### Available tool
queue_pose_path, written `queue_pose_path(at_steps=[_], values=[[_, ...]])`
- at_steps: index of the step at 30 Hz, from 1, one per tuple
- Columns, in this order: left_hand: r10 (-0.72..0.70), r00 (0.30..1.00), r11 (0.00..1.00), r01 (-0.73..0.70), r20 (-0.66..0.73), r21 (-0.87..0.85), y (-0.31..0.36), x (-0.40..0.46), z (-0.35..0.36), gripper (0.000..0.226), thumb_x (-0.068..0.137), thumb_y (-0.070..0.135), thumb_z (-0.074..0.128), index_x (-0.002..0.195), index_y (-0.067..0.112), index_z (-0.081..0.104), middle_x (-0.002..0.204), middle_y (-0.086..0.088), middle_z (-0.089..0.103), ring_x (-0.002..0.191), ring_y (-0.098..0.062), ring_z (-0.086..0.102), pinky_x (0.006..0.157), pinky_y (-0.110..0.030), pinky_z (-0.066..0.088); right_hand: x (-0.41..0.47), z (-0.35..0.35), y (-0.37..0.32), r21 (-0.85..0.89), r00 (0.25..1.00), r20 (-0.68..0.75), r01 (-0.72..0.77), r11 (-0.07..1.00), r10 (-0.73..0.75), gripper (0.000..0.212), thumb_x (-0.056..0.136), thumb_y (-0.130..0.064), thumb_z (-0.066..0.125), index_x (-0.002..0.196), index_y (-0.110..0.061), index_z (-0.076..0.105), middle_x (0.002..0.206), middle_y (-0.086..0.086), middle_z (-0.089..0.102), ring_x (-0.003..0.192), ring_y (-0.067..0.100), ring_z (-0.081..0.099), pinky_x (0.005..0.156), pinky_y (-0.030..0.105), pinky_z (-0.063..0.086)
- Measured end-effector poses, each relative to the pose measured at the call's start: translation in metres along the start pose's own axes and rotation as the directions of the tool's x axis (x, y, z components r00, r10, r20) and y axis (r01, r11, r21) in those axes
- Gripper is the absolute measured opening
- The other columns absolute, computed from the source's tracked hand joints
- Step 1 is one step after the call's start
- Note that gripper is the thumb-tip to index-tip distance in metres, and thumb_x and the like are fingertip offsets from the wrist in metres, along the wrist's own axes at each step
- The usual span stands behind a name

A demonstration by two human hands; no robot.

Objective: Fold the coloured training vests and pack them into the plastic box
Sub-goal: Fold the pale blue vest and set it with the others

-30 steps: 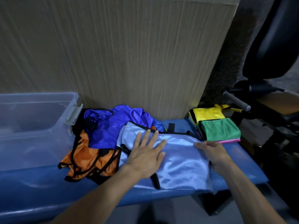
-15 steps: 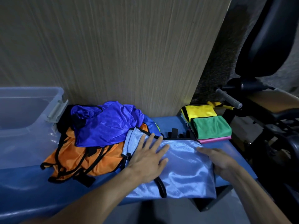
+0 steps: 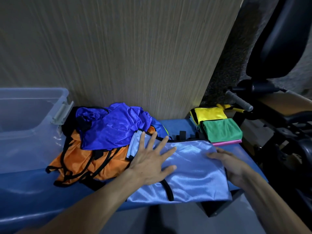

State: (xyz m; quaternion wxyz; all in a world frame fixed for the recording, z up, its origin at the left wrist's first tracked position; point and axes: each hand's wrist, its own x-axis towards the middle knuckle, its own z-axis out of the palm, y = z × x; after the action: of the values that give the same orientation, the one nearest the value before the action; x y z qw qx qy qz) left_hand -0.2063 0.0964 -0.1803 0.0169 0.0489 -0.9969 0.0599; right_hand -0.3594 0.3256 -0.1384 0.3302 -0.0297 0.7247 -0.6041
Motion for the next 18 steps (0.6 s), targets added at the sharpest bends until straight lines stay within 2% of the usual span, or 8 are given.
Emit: queue_pose_path(at_steps=[4,7,8,10,12,14,16,18], values=[[0.006,0.998,1.0,-0.006,0.07,0.002,0.0,0.004,0.008,0.082,0.087,0.086,0.003,0.158,0.046,-0.004,0.169,0.0,-0.015,0.151,-0.042,-0.024,0.11,-0.072,-0.019,-0.01,0.003,-0.007,0.055,0.999,0.008,0.032,0.998,-0.032,0.029,0.09,-0.001,0.066,0.118,-0.004,0.07,0.111,0.023,0.073,0.099,0.042,0.069,0.093,0.053,0.054],[0.015,1.0,0.998,-0.014,0.013,-0.067,-0.002,0.004,-0.003,0.08,0.088,0.083,0.008,0.159,0.046,0.002,0.17,0.004,-0.008,0.154,-0.038,-0.017,0.113,-0.069,-0.016,-0.023,0.015,-0.019,0.078,0.995,0.015,0.098,0.992,-0.1,0.025,0.092,0.0,0.061,0.115,-0.003,0.07,0.112,0.026,0.072,0.094,0.04,0.069,0.089,0.05,0.054],[0.011,0.999,0.992,-0.015,-0.032,-0.128,-0.005,0.005,-0.009,0.077,0.089,0.08,0.014,0.158,0.046,0.013,0.17,0.005,0.005,0.156,-0.034,-0.005,0.117,-0.067,-0.009,-0.029,0.023,-0.025,0.065,0.99,0.029,0.135,0.989,-0.138,0.025,0.093,0.001,0.059,0.115,-0.002,0.069,0.112,0.027,0.072,0.094,0.039,0.068,0.089,0.049,0.054],[-0.044,0.982,0.932,-0.027,-0.185,-0.362,-0.014,0.004,-0.025,0.065,0.09,0.069,0.029,0.146,0.042,0.045,0.152,0.009,0.047,0.142,-0.022,0.04,0.117,-0.055,0.026,-0.041,0.042,-0.035,-0.003,0.972,0.051,0.229,0.973,-0.229,0.022,0.094,0.001,0.058,0.112,-0.007,0.07,0.109,0.024,0.073,0.094,0.037,0.069,0.089,0.051,0.054],[-0.168,0.948,0.753,-0.052,-0.269,-0.656,-0.028,-0.001,-0.042,0.037,0.094,0.053,0.048,0.117,0.032,0.068,0.108,0.01,0.071,0.098,-0.008,0.066,0.089,-0.038,0.052,-0.048,0.067,-0.043,-0.11,0.946,0.091,0.321,0.941,-0.312,0.023,0.094,0.0,0.06,0.106,-0.018,0.07,0.1,0.015,0.076,0.085,0.027,0.07,0.078,0.043,0.056],[-0.266,0.953,0.458,-0.009,-0.147,-0.889,-0.039,-0.008,-0.055,0.022,0.1,0.035,0.057,0.098,0.018,0.072,0.087,0.001,0.074,0.072,-0.009,0.067,0.065,-0.03,0.053,-0.048,0.098,-0.046,-0.197,0.922,0.151,0.383,0.902,-0.358,0.024,0.094,0.001,0.061,0.107,-0.018,0.068,0.087,0.009,0.074,0.07,0.014,0.066,0.058,0.025,0.051],[-0.258,0.965,0.177,0.091,0.043,-0.98,-0.047,-0.016,-0.062,0.028,0.104,0.033,0.055,0.097,0.01,0.07,0.088,-0.01,0.072,0.069,-0.019,0.068,0.061,-0.031,0.052,-0.04,0.134,-0.045,-0.271,0.902,0.196,0.427,0.863,-0.385,0.017,0.092,0.001,0.063,0.104,-0.011,0.065,0.08,0.009,0.068,0.064,0.016,0.06,0.048,0.022,0.045],[-0.194,0.964,0.005,0.185,0.181,-0.983,-0.051,-0.023,-0.062,0.03,0.104,0.038,0.053,0.096,0.013,0.068,0.084,-0.012,0.071,0.072,-0.028,0.07,0.062,-0.032,0.055,-0.034,0.17,-0.041,-0.344,0.891,0.248,0.448,0.825,-0.381,0.01,0.092,-0.001,0.061,0.097,-0.01,0.059,0.075,0.01,0.063,0.056,0.019,0.059,0.044,0.027,0.047]])
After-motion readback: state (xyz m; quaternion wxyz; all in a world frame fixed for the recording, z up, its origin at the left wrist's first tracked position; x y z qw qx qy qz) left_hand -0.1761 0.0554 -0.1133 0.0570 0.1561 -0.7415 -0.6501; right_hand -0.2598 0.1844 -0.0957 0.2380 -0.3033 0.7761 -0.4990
